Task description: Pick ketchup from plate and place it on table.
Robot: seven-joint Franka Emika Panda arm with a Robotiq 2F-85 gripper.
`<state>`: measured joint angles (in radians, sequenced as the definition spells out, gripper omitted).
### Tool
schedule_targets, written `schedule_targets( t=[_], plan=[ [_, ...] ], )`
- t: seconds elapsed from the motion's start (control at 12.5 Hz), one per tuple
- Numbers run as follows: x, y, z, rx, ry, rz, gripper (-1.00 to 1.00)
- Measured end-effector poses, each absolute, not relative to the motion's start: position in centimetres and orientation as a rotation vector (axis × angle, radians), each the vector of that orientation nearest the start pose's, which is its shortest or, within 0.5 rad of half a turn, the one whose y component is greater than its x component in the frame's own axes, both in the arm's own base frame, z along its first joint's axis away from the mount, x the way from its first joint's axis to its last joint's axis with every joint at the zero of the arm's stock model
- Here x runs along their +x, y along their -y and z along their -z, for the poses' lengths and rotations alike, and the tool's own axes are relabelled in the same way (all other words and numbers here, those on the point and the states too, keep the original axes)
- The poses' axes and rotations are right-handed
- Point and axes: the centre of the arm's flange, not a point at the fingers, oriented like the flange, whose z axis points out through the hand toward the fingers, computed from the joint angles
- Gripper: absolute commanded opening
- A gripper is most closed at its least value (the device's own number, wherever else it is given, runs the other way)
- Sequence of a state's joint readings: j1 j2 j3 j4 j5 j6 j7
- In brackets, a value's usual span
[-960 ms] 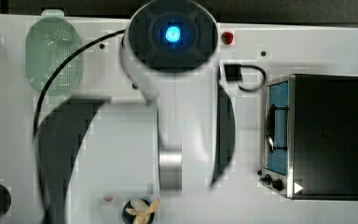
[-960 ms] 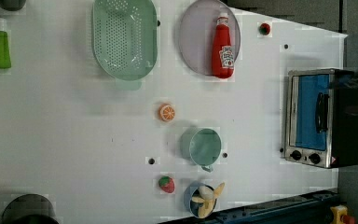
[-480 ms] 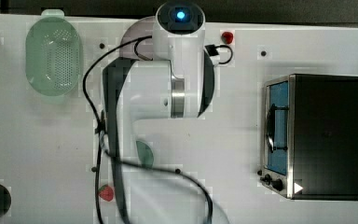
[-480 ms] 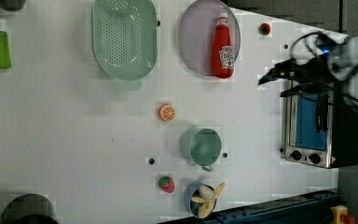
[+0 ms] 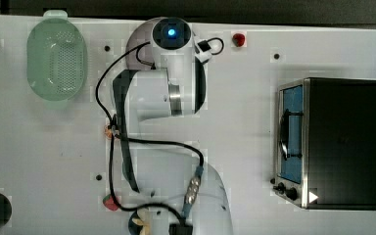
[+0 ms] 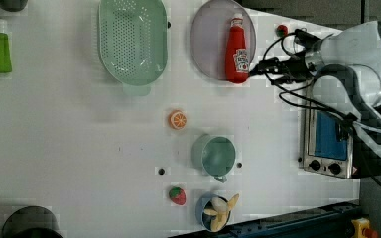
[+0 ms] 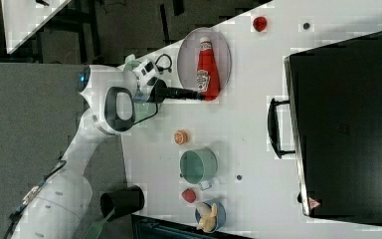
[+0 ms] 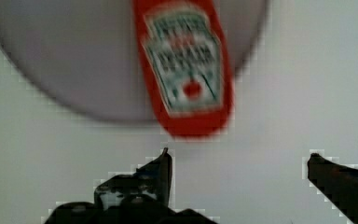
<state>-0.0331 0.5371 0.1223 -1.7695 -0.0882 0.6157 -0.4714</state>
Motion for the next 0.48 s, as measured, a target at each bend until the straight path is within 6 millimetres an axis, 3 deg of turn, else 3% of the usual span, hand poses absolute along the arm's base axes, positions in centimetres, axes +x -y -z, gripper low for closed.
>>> schedule_targets(
  t=[0.16, 0.48],
  plan=[
    [66.0, -5.9, -23.4, -3.152, -0.202, -0.065, 1.0],
    [66.3, -7.7, -18.6, -3.157, -0.059, 0.023, 1.0]
  ],
)
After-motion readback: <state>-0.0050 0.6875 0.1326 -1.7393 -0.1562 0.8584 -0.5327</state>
